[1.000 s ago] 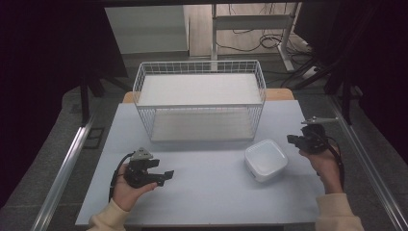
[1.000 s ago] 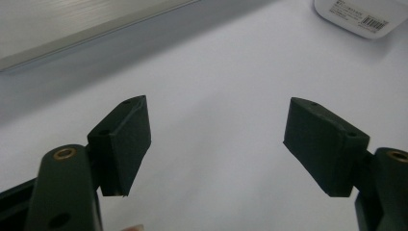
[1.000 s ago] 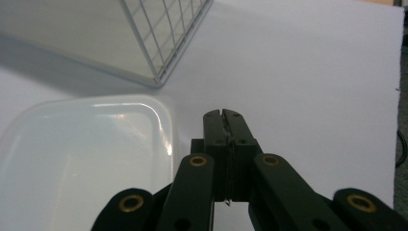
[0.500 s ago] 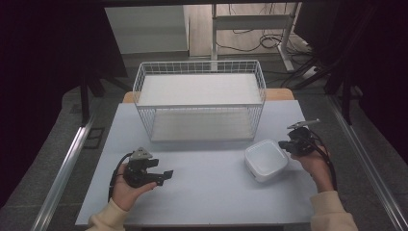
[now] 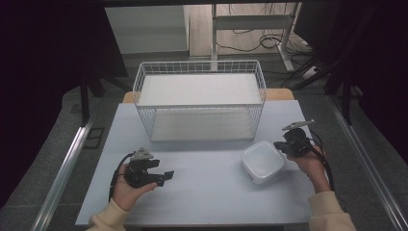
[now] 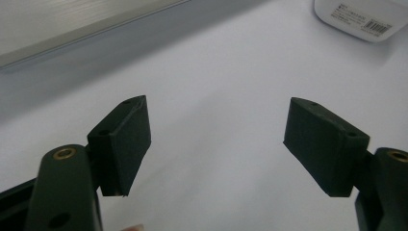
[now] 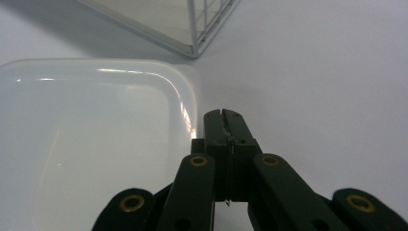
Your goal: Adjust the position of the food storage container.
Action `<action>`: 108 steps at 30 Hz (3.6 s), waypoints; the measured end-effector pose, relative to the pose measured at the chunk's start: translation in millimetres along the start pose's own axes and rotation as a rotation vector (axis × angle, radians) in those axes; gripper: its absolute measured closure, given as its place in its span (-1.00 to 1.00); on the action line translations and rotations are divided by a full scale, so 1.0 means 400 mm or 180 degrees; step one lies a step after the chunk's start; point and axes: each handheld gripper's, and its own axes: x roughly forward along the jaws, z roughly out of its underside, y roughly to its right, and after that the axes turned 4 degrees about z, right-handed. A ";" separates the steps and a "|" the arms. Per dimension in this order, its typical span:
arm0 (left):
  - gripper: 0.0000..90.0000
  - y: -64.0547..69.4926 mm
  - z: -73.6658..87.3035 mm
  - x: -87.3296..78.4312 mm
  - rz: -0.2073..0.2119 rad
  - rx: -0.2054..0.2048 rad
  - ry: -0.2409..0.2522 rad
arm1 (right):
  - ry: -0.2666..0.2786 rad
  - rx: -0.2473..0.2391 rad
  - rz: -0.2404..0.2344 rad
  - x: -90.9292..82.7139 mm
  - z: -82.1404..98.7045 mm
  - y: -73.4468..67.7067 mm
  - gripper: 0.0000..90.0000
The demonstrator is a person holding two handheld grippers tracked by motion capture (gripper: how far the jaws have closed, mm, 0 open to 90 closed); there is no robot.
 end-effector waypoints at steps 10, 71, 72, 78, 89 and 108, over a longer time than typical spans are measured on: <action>-0.47 -0.001 0.001 0.002 -0.0001 -0.0002 -0.0016 | -0.0059 -0.0315 -0.0152 0.019 -0.033 -0.083 0.98; -0.46 -0.005 -0.004 0.001 -0.0005 -0.0021 -0.0005 | -0.0148 -0.0470 -0.0459 0.002 0.048 -0.292 0.98; -0.46 -0.005 -0.004 0.002 -0.0005 -0.0017 -0.0009 | -0.0145 -0.0488 -0.0474 0.005 0.043 -0.300 0.98; -0.46 -0.007 -0.003 0.002 -0.0008 -0.0026 -0.0013 | -0.0159 -0.0649 -0.0568 0.030 0.018 -0.354 0.98; -0.46 -0.007 -0.001 0.004 -0.0021 -0.0018 -0.0019 | -0.0247 -0.0761 -0.0756 0.024 0.038 -0.392 0.98; -0.47 -0.012 -0.001 -0.003 -0.0020 -0.0065 0.0031 | 0.0110 -0.0486 -0.0656 -0.035 0.071 -0.335 0.97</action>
